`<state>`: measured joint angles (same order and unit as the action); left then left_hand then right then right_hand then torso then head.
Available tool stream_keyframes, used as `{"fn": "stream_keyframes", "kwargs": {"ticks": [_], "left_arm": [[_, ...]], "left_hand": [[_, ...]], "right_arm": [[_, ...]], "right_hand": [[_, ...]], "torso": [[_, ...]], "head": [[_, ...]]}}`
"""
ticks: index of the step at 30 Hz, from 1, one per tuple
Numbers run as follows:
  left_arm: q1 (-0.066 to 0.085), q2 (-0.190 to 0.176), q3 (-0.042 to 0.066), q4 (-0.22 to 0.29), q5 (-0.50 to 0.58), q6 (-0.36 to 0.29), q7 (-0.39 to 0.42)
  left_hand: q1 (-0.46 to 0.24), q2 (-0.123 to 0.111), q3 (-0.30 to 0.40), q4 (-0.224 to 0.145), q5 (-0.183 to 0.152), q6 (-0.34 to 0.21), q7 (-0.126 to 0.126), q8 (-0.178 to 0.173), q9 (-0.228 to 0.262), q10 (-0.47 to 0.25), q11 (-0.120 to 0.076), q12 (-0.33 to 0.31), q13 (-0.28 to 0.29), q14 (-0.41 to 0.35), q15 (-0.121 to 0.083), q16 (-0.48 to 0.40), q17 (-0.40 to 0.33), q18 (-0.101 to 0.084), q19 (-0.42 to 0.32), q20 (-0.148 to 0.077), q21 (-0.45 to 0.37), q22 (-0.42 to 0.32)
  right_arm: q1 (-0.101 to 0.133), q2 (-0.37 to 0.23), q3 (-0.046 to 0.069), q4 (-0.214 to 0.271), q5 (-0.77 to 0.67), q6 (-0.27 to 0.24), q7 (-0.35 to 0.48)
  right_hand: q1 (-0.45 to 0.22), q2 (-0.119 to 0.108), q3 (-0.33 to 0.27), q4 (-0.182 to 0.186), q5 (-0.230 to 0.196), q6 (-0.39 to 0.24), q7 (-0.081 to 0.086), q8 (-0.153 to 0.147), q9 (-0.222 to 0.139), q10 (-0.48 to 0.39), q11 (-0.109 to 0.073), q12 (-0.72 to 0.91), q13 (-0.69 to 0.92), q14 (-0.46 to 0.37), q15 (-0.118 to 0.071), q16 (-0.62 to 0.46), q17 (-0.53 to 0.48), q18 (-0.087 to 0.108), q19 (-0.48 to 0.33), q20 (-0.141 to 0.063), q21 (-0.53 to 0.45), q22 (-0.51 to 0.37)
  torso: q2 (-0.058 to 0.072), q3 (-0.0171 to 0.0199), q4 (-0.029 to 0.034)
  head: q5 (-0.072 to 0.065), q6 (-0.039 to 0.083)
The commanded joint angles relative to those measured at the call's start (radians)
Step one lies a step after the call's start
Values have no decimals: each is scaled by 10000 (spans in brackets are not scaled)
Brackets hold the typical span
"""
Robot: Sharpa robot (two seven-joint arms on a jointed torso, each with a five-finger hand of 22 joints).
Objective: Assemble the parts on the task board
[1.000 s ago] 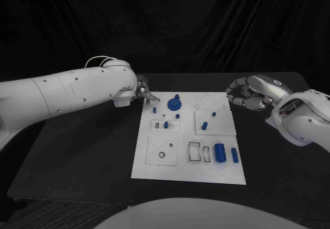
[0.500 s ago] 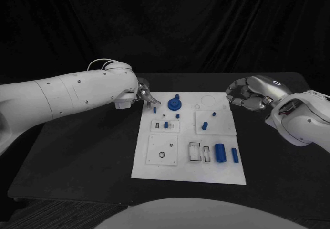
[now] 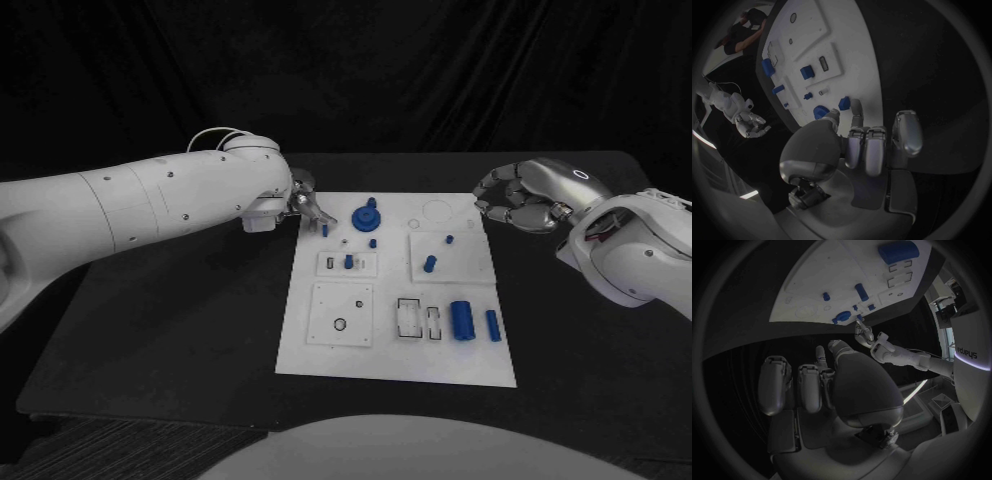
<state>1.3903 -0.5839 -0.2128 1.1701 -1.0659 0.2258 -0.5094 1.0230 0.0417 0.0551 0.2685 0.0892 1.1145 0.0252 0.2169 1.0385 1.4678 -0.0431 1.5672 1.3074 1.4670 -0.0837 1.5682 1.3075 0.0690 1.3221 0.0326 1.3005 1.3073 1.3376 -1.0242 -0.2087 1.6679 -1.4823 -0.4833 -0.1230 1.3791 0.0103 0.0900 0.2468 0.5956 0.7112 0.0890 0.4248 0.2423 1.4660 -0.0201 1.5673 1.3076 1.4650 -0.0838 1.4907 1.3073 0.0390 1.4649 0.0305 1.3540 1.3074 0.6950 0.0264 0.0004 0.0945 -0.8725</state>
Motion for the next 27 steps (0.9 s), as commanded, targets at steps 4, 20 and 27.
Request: {"fn": "stream_keyframes", "kwargs": {"ticks": [4, 20, 27], "left_arm": [[-37, 45, 9, -11, -18, 225, 130], [-54, 102, 9, 15, -18, 304, 170], [-56, 145, 9, -4, -18, 323, 203]], "left_hand": [[155, 14, -62, -24, 140, -99, 38, -151, -51, 1030, 91, 36, 2634, 1037, 81, 26, 2633, 121, -89, 31, -55, 503], [399, 75, -34, -152, 640, -90, 66, -326, -108, 1030, 127, 36, 2634, 1037, 123, 26, 2633, 138, -135, 88, -137, 519], [691, 117, 80, -350, 1236, -101, 71, -465, -144, 1030, 137, 36, 2634, 1037, 137, 26, 2633, 154, -176, 108, -213, 531]], "right_arm": [[-25, -3, 7, 3, -8, 41, -84], [-25, -5, 7, 5, -8, 90, -127], [-25, 4, 7, 0, -8, 105, -122]], "right_hand": [[24, -29, 68, -6, 37, 72, -29, 1, -16, 1048, 73, 35, 2632, 792, 76, -61, 1417, 120, 189, 41, -68, 1954], [26, -35, 74, -9, 39, 78, -29, 1, -19, 1048, 73, 35, 2632, 786, 75, -80, 1391, 123, 184, 40, -82, 1950], [28, -35, 81, -11, 41, 82, -29, 1, -22, 1048, 72, 35, 2632, 781, 75, -96, 1369, 128, 177, 39, -103, 1944]], "torso": [[4, 1, -3], [10, 1, 3], [7, 1, 4]], "head": [[10, -2], [74, -2], [48, -2]]}}
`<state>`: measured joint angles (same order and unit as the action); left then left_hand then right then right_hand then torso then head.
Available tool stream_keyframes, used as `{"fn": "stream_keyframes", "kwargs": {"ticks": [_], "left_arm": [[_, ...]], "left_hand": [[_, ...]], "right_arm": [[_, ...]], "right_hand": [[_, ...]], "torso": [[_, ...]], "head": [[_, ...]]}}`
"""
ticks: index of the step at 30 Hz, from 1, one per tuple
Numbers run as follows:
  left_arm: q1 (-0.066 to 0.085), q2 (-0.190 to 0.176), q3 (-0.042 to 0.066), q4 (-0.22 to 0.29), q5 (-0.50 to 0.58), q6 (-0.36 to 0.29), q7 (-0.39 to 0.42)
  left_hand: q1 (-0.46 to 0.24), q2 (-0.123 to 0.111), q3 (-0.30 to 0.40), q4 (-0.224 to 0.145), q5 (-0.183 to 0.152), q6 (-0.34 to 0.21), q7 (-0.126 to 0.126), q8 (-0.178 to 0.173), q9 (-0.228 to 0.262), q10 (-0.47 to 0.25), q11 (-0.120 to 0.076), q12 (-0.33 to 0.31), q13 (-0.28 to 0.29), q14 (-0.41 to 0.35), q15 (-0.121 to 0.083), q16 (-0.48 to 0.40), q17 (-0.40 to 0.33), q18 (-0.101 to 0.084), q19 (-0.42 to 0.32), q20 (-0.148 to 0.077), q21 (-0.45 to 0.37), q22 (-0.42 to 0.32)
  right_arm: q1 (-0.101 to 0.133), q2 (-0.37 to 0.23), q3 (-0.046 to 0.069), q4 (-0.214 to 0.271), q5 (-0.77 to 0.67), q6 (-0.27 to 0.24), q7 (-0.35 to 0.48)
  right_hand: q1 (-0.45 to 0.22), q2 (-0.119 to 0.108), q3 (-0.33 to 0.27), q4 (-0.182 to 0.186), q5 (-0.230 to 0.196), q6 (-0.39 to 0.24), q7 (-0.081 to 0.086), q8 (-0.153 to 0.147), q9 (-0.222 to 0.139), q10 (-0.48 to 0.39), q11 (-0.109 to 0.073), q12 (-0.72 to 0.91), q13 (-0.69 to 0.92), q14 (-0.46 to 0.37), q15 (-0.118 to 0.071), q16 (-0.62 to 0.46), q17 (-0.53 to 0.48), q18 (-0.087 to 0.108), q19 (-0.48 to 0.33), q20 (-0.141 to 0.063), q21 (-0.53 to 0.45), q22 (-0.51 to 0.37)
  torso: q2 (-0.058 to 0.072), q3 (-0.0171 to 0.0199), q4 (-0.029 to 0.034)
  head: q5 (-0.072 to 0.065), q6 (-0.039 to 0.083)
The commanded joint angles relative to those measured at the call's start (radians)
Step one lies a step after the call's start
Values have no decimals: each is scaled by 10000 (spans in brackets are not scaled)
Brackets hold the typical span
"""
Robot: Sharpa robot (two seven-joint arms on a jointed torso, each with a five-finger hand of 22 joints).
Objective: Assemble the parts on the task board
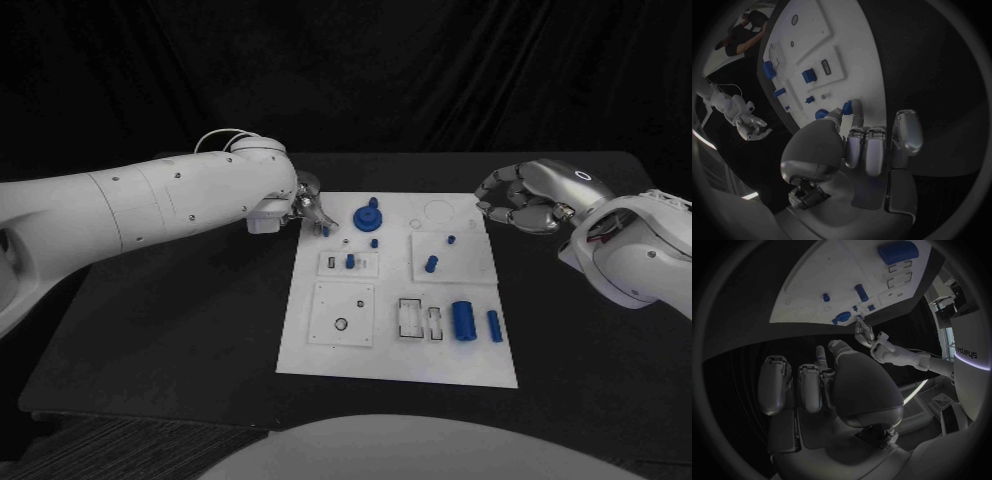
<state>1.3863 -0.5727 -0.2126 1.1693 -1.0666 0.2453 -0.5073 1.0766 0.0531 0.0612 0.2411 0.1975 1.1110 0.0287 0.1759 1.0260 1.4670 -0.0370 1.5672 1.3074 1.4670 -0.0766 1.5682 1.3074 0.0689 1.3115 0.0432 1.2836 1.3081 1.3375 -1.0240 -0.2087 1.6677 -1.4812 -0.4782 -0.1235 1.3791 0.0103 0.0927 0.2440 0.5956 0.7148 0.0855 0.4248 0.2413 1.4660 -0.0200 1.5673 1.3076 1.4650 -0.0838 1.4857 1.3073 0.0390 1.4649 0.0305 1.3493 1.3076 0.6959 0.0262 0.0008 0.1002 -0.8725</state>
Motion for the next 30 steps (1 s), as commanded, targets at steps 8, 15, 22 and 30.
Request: {"fn": "stream_keyframes", "kwargs": {"ticks": [8, 15, 22, 30], "left_arm": [[-19, 70, 7, -6, -10, 117, 241], [-20, 67, 7, -3, -10, 96, 274], [-21, 25, 7, 26, -10, 56, 300], [-21, -124, 8, 199, -10, -205, 390]], "left_hand": [[511, 14, 251, -322, 995, -62, 13, -200, -45, 1038, 62, 36, 2634, 1038, 57, 26, 2634, 163, -83, 3, -104, 566], [829, -7, 671, -552, 1358, -56, -21, -300, -53, 1038, 35, 36, 2634, 1038, 39, 26, 2634, 160, -65, -11, -128, 624], [949, -147, 1185, -692, 1679, -26, -34, -351, -41, 1038, 21, 36, 2634, 1038, 25, 26, 2634, 161, -55, -25, -157, 665], [913, -494, 2140, -877, 2085, 59, -52, -358, 37, 1038, 0, 36, 2634, 1038, 6, 26, 2634, 153, -1, -50, -165, 752]], "right_arm": [[-23, 11, 7, -4, -19, 74, -115], [-23, 19, 7, -14, -19, 82, -114], [-24, 24, 7, -25, -19, 89, -114], [-26, 32, 7, -34, -19, 108, -119]], "right_hand": [[28, -35, 54, 16, 41, 45, 7, 1, -12, 1048, 72, 35, 2631, 781, 75, -46, 1369, 128, 177, 40, -56, 1942], [37, -32, 68, 10, 45, 50, 5, 0, -16, 1048, 71, 35, 2631, 783, 74, -43, 1375, 133, 168, 39, -81, 1934], [56, -28, 88, -4, 50, 48, 2, -4, -22, 1048, 68, 35, 2631, 783, 72, -41, 1377, 134, 165, 38, -88, 1933], [78, -23, 112, -23, 55, 50, 1, -6, -28, 1048, 66, 35, 2631, 782, 70, -47, 1371, 140, 155, 36, -116, 1925]], "torso": [[0, 5, 3], [0, 3, 0], [-6, 5, 1], [-8, -5, -8]], "head": [[-10, -2], [-9, -2], [0, -2], [34, -2]]}}
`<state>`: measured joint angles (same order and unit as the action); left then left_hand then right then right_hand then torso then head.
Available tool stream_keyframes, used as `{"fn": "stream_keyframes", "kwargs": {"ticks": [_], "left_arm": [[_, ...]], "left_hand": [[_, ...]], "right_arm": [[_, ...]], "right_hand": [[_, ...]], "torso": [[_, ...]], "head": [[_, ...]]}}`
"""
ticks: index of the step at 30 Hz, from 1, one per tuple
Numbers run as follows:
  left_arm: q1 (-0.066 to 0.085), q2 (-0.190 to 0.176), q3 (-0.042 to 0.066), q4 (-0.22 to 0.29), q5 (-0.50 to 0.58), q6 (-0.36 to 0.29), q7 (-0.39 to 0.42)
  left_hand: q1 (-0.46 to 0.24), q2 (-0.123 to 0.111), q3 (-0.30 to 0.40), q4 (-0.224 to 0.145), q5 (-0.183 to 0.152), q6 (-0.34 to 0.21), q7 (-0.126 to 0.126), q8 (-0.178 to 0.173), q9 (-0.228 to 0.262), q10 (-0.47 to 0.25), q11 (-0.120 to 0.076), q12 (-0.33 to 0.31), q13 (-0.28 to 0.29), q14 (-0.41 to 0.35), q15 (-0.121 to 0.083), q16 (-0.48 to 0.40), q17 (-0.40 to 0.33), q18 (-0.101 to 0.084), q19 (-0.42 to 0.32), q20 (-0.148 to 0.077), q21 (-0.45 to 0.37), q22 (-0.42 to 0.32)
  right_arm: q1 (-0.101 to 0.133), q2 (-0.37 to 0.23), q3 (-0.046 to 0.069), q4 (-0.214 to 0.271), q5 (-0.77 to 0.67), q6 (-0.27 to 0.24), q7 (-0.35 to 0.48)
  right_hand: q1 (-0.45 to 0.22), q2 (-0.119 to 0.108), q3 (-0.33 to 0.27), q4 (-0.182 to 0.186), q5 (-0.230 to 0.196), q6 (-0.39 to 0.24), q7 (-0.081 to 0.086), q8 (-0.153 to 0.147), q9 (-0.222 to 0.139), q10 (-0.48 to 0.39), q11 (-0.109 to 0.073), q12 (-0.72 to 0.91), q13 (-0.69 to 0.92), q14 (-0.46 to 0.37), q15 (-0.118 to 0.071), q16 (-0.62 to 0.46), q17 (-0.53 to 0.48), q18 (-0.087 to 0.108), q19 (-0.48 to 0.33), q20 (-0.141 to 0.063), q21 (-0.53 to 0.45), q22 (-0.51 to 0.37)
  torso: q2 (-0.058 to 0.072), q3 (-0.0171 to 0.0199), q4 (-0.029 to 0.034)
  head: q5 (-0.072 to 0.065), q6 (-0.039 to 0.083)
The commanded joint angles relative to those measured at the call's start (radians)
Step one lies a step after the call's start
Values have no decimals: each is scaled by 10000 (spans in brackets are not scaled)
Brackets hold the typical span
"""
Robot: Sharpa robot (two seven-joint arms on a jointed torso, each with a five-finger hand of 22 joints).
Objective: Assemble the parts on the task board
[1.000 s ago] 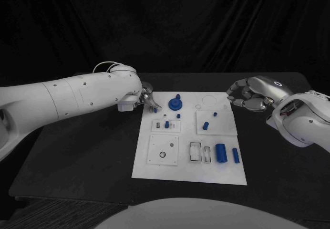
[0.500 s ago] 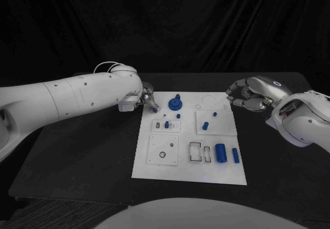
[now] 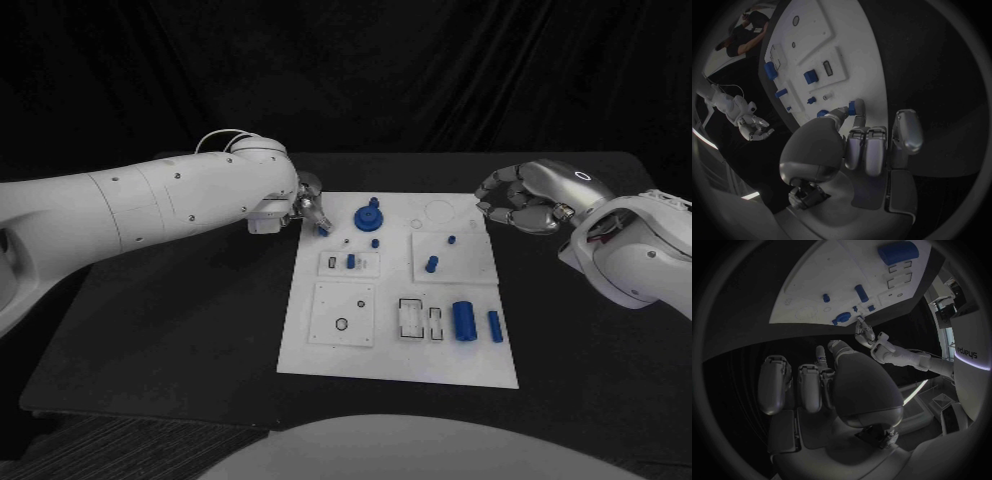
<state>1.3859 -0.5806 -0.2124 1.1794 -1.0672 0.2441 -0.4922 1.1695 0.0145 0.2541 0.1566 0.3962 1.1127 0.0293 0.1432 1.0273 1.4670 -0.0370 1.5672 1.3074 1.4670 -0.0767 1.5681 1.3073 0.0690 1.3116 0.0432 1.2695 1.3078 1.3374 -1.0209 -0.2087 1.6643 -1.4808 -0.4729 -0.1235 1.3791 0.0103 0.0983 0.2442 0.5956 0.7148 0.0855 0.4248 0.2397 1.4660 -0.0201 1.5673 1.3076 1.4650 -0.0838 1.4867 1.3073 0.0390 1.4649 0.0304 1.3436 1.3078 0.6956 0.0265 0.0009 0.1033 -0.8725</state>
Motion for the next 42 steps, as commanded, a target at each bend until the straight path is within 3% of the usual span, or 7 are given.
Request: {"fn": "stream_keyframes", "kwargs": {"ticks": [1, 6, 14, 22, 30, 32, 42], "left_arm": [[-15, -79, 7, 145, -4, -248, 255], [3, -393, 8, 605, -4, -540, 306], [132, -1352, 10, 2408, -3, -1437, -3], [179, -1910, 8, 3481, -2, -1825, -321], [129, -2279, 3, 4006, -2, -1924, -298], [85, -2276, 2, 4025, -2, -1951, -254], [-85, -2153, 0, 3979, -2, -2129, -86]], "left_hand": [[-16, -109, 211, -32, 98, 41, -57, -31, 23, 1038, 0, 36, 2634, 1038, 7, 27, 2635, 153, -1, -50, -25, 754], [-126, -269, 583, -73, 178, 98, -68, -3, 83, 1038, -14, 36, 2634, 1038, -8, 27, 2635, 146, 31, -56, -23, 793], [-341, -414, 871, -39, 201, 174, -86, 43, 153, 1038, -34, 36, 2634, 1038, -31, 27, 2635, 134, 103, -73, 12, 849], [-448, -451, 1007, -24, 222, 209, -93, 59, 182, 1038, -49, 36, 2634, 1038, -46, 27, 2635, 137, 113, -86, -6, 854], [-538, -401, 1149, 5, 196, 194, -90, 42, 191, 1038, -50, 36, 2634, 1038, -52, 27, 2635, 155, 64, -95, -91, 822], [-551, -391, 1171, 9, 191, 185, -86, 36, 192, 1038, -49, 36, 2634, 1038, -52, 27, 2635, 159, 53, -96, -108, 815], [-549, -400, 1265, -33, 191, 128, -78, 8, 199, 1038, -43, 36, 2634, 1038, -48, 27, 2635, 175, 2, -96, -186, 782]], "right_arm": [[-25, 0, 7, 1, -23, 56, -121], [-26, -17, 7, 12, -23, 67, -139], [-26, -61, 7, 43, -23, 90, -180], [-29, -47, 7, 37, 94, 103, -163], [-51, -81, 7, 49, 234, 89, -109], [-56, -77, 7, 34, 246, 109, -93], [-86, -82, 7, 31, 261, 133, -16]], "right_hand": [[78, -22, 57, -24, 56, 51, 1, -6, -12, 1048, 66, 35, 2632, 782, 69, -56, 1371, 140, 155, 36, -59, 1923], [78, -22, 57, -24, 56, 51, 1, -6, -12, 1048, 66, 35, 2632, 782, 69, -56, 1371, 140, 155, 36, -59, 1923], [92, -19, 73, -36, 61, 51, 1, -9, -16, 1048, 66, 35, 2632, 780, 68, -63, 1362, 144, 147, 35, -81, 1917], [105, -14, 88, -46, 66, 50, 0, -11, -19, 1048, 65, 35, 2632, 776, 67, -76, 1344, 149, 138, 35, -104, 1910], [127, -1, 115, -62, 74, 54, 1, -11, -23, 1048, 63, 35, 2632, 778, 66, -71, 1351, 146, 144, 33, -90, 1914], [127, -1, 115, -62, 74, 54, 1, -11, -23, 1048, 63, 35, 2632, 778, 66, -71, 1351, 146, 144, 33, -90, 1914], [146, -4, 165, -86, 87, 33, 7, -28, -43, 760, 63, -245, 2274, 775, 64, -86, 1332, 149, 138, 30, -112, 1909]], "torso": [[-5, -9, -10], [-2, -13, 0], [-11, -7, -1], [-7, 6, -8], [3, 10, 8], [-8, 21, 18], [-5, -13, 0]], "head": [[2, -2], [-42, -2], [-5, -2], [38, -2], [118, -2], [139, -2], [161, -2]]}}
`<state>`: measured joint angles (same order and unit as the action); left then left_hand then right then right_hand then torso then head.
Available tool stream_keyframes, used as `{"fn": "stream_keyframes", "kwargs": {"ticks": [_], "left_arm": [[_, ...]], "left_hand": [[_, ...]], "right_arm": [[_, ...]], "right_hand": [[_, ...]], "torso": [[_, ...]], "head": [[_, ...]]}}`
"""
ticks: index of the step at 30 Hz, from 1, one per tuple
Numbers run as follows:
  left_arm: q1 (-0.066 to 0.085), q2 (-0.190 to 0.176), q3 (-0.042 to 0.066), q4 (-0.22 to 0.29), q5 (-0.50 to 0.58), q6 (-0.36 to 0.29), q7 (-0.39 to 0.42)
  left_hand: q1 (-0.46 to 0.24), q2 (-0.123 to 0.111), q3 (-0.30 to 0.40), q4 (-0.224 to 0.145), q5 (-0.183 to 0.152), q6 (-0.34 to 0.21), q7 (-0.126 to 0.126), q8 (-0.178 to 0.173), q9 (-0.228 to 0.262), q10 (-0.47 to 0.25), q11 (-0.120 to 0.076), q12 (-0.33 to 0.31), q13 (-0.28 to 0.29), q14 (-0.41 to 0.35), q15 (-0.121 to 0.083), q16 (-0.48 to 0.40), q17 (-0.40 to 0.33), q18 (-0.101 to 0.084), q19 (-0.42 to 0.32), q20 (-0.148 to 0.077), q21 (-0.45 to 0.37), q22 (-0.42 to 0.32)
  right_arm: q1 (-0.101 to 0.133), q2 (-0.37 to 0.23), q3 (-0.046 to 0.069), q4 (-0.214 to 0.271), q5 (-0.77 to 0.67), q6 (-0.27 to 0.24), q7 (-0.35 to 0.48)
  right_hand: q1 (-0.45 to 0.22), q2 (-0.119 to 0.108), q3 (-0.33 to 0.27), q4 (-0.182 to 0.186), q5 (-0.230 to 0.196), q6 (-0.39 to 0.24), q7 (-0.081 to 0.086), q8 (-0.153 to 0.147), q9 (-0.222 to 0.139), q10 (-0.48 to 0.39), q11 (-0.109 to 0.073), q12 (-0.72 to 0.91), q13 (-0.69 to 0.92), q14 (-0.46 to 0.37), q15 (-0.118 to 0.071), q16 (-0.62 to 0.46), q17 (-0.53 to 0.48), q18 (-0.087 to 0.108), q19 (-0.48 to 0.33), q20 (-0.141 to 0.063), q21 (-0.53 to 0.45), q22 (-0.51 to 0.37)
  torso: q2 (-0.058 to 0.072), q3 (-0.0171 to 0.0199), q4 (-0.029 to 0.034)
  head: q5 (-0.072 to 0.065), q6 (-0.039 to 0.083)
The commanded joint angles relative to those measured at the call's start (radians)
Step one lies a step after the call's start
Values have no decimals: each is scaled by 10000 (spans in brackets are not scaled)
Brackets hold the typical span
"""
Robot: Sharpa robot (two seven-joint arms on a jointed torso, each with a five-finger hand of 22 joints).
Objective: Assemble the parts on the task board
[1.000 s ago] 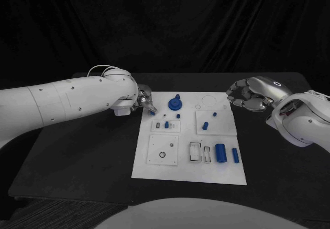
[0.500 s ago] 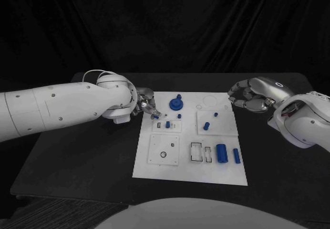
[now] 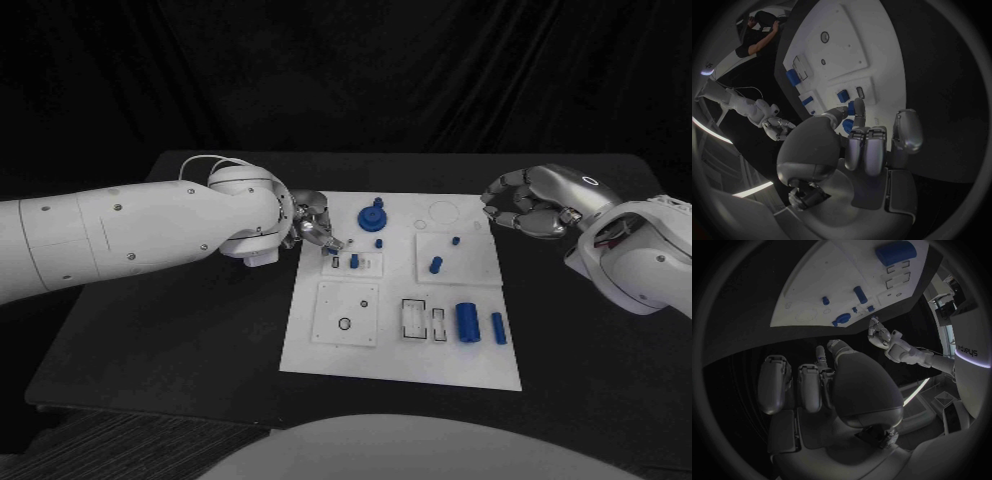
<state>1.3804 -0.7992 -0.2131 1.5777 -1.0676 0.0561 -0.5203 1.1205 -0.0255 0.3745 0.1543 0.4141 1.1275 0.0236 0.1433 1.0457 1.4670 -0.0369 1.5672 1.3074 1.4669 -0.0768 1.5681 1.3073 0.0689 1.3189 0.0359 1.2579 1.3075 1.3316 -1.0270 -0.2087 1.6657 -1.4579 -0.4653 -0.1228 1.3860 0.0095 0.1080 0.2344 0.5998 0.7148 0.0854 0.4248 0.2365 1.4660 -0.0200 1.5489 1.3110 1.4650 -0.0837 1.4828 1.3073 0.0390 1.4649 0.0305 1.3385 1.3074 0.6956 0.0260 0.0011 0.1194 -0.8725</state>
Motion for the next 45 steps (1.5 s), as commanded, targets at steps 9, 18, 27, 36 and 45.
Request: {"fn": "stream_keyframes", "kwargs": {"ticks": [9, 18, 27, 36, 45], "left_arm": [[-191, 110, 5, -137, 2, -171, 182], [-326, 167, 5, -242, 2, -77, 198], [-366, 243, 5, -316, 2, 53, 267], [-402, 239, 4, -353, 2, 164, 284], [-459, 240, 4, -369, 2, 245, 284]], "left_hand": [[-51, 0, 98, -31, 18, -32, -19, 2, 20, 1038, -41, 36, 2634, 1039, -46, 27, 2635, 178, -80, -24, -85, 781], [-51, 0, 100, -32, 18, -33, -18, 1, 20, 1038, -41, 36, 2634, 1039, -46, 27, 2635, 183, -95, -23, -104, 770], [-47, 4, 126, -45, 18, -41, -15, -2, 24, 1038, -39, 36, 2634, 1039, -44, 27, 2635, 188, -113, -23, -129, 759], [-47, 6, 141, -51, 15, -44, -13, -3, 26, 1038, -37, 36, 2634, 1039, -43, 27, 2635, 193, -129, -22, -152, 749], [-46, 5, 147, -55, 14, -47, -12, -4, 27, 1038, -36, 36, 2634, 1039, -42, 27, 2635, 193, -130, -22, -154, 749]], "right_arm": [[-34, -56, 7, 49, 34, 47, -26], [-35, -75, 7, 55, 34, 55, -28], [-36, -82, 7, 49, 34, 67, -28], [-37, -80, 7, 42, 34, 75, -23], [-52, -87, 7, 60, 34, 99, -30]], "right_hand": [[75, 2, 72, 11, 44, 32, 8, -30, -13, 746, 63, -77, 2222, 774, 65, -53, 1324, 151, 134, 29, -71, 1910], [75, 2, 72, 11, 44, 32, 8, -30, -13, 746, 63, -77, 2222, 774, 65, -53, 1324, 151, 134, 29, -71, 1910], [73, -2, 79, 9, 45, 31, 8, -32, -17, 759, 62, -67, 2236, 773, 64, -55, 1321, 148, 139, 28, -62, 1914], [73, -2, 79, 9, 45, 31, 8, -32, -17, 759, 62, -67, 2236, 773, 64, -55, 1321, 148, 139, 28, -62, 1914], [71, -1, 87, 7, 45, 34, 9, -31, -19, 751, 62, -76, 2224, 768, 64, -75, 1294, 151, 133, 28, -78, 1909]], "torso": [[-1, -19, 5], [6, 17, -2], [5, 2, 5], [1, -8, 2], [0, -2, -7]], "head": [[18, -2], [25, -2], [59, -2], [53, -2], [63, -2]]}}
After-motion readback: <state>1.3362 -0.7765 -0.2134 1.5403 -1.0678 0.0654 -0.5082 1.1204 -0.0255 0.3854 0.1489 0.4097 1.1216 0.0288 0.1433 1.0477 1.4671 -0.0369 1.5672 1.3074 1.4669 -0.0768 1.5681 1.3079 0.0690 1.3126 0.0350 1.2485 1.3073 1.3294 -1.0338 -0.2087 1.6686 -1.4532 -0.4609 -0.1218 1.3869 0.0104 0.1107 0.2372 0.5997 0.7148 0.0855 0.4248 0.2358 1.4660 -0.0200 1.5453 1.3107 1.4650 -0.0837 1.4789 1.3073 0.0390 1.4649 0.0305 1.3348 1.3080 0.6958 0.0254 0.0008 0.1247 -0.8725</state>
